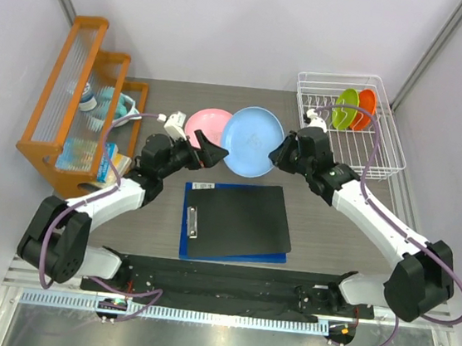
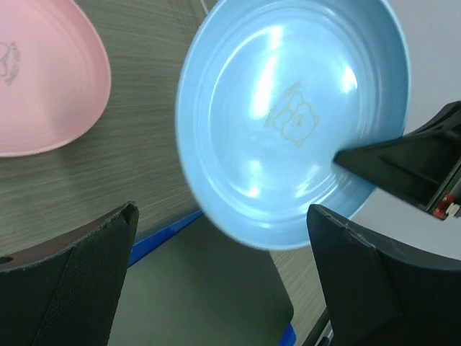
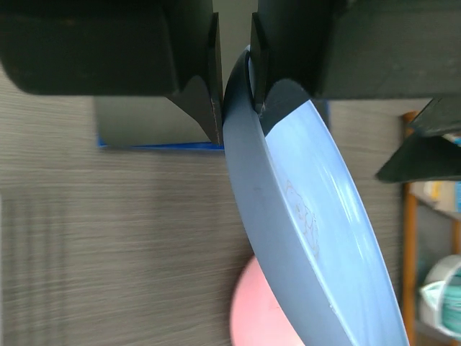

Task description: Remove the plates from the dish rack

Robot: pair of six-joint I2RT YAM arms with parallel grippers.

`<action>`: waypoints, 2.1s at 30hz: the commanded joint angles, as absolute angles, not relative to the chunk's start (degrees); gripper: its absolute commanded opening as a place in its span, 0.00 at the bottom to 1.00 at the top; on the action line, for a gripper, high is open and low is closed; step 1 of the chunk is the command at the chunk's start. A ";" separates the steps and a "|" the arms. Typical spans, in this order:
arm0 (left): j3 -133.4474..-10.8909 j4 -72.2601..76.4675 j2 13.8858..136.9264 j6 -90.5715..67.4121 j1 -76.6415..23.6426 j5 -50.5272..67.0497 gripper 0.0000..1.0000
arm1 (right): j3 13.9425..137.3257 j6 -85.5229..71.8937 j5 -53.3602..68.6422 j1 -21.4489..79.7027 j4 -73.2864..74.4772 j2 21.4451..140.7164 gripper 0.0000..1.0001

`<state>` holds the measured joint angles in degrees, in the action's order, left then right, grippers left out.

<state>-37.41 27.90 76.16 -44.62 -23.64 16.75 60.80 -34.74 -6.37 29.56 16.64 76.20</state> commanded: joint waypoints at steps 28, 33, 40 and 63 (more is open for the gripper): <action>-46.92 17.94 78.31 -36.92 -24.17 3.88 0.00 | 57.39 -39.29 -4.09 29.80 10.36 68.47 0.76; -53.51 15.21 84.98 -36.73 -19.97 4.56 0.00 | 57.39 -36.39 -7.47 28.39 13.09 66.89 0.81; -63.27 14.32 96.67 -38.14 -14.60 8.34 0.00 | 55.99 -35.60 -7.21 27.25 13.27 68.81 0.82; -70.40 18.64 111.98 -41.05 -9.58 14.50 0.73 | 55.98 -33.14 -2.37 21.19 10.37 74.36 0.82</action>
<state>-70.17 15.22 114.39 -41.89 -9.98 13.23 55.22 -35.44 -2.81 22.37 12.86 74.35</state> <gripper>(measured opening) 0.619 0.823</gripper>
